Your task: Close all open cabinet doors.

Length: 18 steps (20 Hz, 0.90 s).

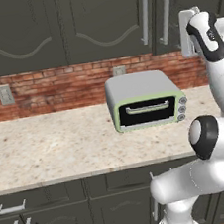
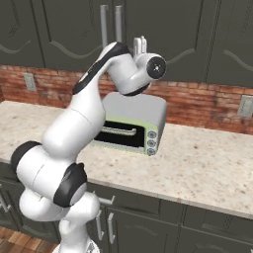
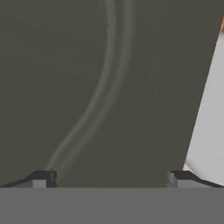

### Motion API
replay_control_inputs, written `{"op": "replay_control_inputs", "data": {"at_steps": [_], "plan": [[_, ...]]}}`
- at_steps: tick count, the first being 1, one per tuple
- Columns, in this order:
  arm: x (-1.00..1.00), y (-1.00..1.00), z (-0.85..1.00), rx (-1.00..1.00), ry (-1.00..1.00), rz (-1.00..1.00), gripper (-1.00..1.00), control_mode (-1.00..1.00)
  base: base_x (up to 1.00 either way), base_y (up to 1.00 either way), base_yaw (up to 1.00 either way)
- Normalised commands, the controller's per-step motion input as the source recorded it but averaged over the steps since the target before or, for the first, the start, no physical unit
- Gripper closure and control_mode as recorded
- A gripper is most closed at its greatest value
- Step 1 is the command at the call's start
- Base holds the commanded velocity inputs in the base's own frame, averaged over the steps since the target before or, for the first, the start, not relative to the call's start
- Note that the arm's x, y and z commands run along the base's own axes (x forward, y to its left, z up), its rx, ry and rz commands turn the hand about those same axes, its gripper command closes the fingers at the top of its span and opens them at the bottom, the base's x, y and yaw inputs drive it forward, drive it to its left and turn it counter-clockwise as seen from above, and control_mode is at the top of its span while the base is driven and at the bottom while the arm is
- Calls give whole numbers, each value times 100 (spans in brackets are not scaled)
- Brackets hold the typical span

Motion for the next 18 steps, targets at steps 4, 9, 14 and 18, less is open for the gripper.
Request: {"op": "replay_control_inputs", "data": {"at_steps": [4, 9, 14, 18], "plan": [[58, 19, -21, 0, 0, 0, -100, -100, 0, 0, 0], [32, 4, -16, 0, 0, 0, -100, -100, 0, 0, 0], [22, 0, -19, 0, 3, -1, -100, -100, 0, 0, 0], [-6, -2, -10, -2, 1, -8, -100, -100, 0, 0, 0]]}}
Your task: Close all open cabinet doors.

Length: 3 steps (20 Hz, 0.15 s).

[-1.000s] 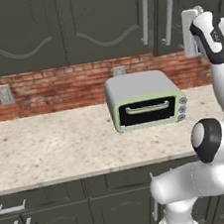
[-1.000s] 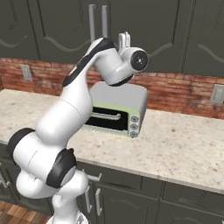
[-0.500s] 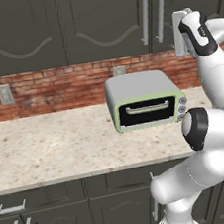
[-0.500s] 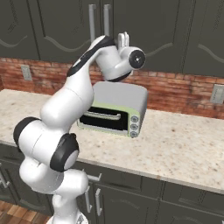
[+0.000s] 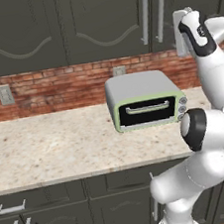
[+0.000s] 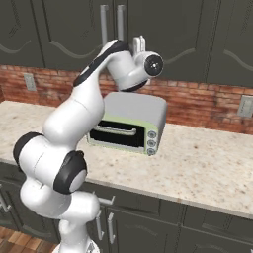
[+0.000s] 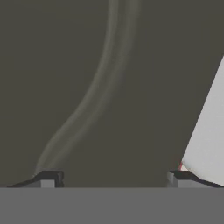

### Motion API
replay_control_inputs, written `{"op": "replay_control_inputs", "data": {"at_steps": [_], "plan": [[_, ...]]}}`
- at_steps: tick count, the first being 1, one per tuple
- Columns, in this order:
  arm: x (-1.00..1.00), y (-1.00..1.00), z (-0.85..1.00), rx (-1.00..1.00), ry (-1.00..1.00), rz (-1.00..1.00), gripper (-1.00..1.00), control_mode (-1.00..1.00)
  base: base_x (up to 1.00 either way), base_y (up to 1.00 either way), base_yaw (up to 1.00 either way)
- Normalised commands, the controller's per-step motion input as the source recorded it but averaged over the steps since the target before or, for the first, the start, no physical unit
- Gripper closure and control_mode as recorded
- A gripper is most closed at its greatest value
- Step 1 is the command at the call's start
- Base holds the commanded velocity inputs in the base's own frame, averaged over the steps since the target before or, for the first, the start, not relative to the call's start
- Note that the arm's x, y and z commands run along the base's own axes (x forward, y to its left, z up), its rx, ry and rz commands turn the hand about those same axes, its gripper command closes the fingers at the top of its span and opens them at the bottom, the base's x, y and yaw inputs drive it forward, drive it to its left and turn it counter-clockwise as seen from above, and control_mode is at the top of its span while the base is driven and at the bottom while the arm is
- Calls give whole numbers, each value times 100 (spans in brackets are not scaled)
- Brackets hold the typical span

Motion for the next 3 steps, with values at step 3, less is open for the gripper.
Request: {"op": "replay_control_inputs", "data": {"at_steps": [3], "plan": [[-18, -4, -9, -4, 0, -15, -100, -100, 0, 0, 0]]}}
